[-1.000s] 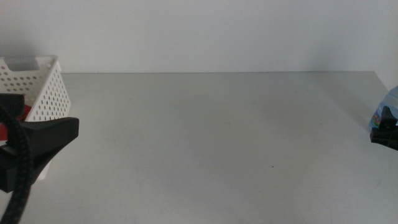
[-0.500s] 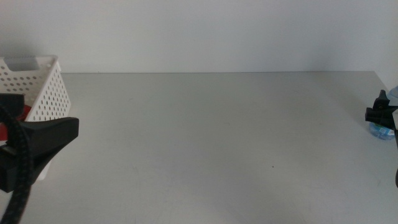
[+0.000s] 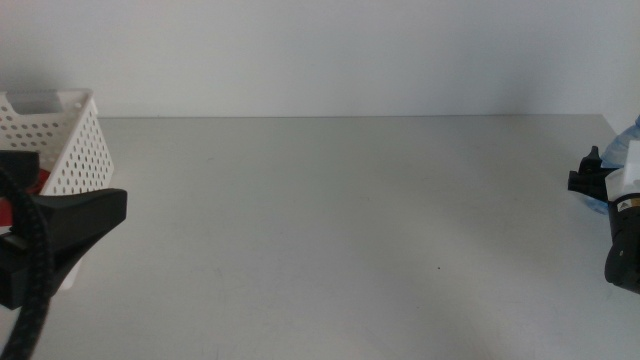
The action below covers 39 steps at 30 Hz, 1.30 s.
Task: Use arms to grab the bottles and put them into the dustbin to the left of the table.
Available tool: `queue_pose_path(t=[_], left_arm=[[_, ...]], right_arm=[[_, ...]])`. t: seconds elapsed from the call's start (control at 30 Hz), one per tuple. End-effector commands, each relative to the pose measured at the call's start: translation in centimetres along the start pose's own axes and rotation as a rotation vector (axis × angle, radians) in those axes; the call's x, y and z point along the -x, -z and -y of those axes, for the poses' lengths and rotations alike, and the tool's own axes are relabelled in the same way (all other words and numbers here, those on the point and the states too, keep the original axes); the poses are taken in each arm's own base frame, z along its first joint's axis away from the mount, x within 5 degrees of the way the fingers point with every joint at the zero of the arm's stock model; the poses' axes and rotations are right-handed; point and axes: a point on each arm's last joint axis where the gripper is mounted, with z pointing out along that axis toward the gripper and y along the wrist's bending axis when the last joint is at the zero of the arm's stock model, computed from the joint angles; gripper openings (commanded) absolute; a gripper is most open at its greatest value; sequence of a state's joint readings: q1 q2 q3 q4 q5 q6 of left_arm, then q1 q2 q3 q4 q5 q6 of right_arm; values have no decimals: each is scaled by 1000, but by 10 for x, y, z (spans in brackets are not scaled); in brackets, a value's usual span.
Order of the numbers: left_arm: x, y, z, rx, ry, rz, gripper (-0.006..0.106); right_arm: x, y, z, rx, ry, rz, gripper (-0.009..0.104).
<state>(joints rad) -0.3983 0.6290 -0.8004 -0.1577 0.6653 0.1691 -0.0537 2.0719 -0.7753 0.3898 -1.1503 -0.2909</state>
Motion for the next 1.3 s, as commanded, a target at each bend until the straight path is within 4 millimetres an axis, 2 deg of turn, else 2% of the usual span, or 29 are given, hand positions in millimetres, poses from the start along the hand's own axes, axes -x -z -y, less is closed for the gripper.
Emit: queue_pose_path(t=[0.0,0.1,0.17,0.23,0.3,0.33,0.43,0.6,0.7,0.77,0.9,1.0,1.1,1.27], left_arm=[[14,5,-1,9,22,98,93],[14,5,-1,9,22,98,93],[14,5,-1,9,22,98,93],[14,5,-1,9,22,98,93],[14,5,-1,9,22,98,93],[14,5,-1,9,22,98,93],[14,5,-1,9,22,98,93],[14,5,-1,9,22,98,93],[14,5,-1,9,22,98,93],[14,5,-1,9,22,98,93],[14,5,-1,9,22,98,93],[14,5,-1,9,22,98,93],[14,5,-1,9,22,98,93],[14,5,-1,9,22,98,93]], right_arm=[[24,-6,2,-14,0,128,69],[21,-9,0,-6,5,126,67],[20,-9,-1,10,12,128,59],[21,-9,-4,35,22,133,38],[25,-7,-12,104,12,154,7],[30,-5,-18,157,-6,176,-1],[52,6,-50,389,-82,257,-1],[107,31,-129,877,-222,393,-1],[135,51,-176,1139,-297,371,-1],[149,62,-205,1245,-282,347,-1],[154,75,-253,1297,-186,257,-1],[150,86,-279,1326,-150,232,-1],[142,97,-297,1365,-134,229,-1],[128,110,-312,1398,-85,236,-1]])
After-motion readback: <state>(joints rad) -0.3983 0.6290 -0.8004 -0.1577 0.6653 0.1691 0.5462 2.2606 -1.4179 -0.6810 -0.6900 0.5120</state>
